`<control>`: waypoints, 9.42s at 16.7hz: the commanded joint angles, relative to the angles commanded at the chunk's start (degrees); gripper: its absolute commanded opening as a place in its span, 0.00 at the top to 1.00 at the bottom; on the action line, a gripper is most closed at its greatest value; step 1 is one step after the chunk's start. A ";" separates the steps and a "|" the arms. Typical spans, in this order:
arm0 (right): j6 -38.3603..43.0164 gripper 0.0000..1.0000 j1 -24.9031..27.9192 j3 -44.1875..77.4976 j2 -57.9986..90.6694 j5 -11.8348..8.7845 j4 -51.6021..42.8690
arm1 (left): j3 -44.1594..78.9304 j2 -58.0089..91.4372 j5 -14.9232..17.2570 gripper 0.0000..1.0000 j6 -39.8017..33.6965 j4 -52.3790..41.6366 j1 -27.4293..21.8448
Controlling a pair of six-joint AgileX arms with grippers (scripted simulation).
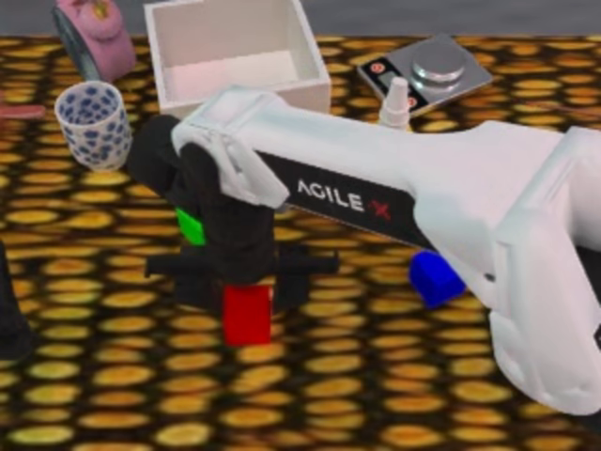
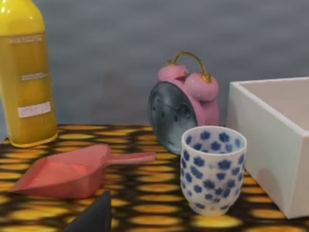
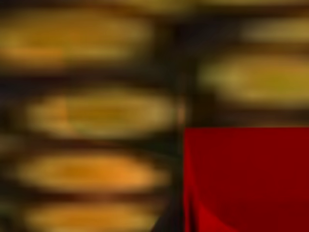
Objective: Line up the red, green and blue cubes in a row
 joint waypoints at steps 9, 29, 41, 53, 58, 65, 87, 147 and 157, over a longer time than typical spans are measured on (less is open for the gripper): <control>0.00 0.00 0.00 0.00 0.00 0.00 0.00 | 0.00 0.00 0.00 0.00 0.00 0.00 0.00; -0.79 0.00 -0.41 15.73 -1.01 0.54 -15.51 | 1.31 1.30 0.08 0.00 0.37 -0.95 -0.38; -22.85 0.00 -20.22 -33.12 -57.86 8.36 12.89 | 43.92 48.65 0.12 0.00 10.44 -28.62 -8.61; -47.04 0.00 -44.53 -104.27 -125.38 3.83 54.26 | 95.82 113.40 0.44 0.00 22.75 -63.63 -18.72; -51.53 0.00 -49.65 -120.57 -140.40 -0.31 66.39 | 109.58 126.85 0.30 0.00 25.79 -71.08 -21.17; -52.46 0.00 -50.85 -124.41 -143.77 -1.57 69.51 | 113.05 130.25 0.22 0.00 26.56 -72.80 -21.78; -52.46 0.00 -50.85 -124.41 -143.77 -1.57 69.51 | 101.36 134.23 0.26 0.45 26.69 -57.13 -21.70; -52.46 0.00 -50.85 -124.41 -143.77 -1.57 69.51 | 94.54 126.90 0.51 0.92 45.23 -57.38 -45.34; -52.46 0.00 -50.85 -124.41 -143.77 -1.57 69.51 | 94.54 126.90 0.51 0.17 45.23 -57.38 -45.34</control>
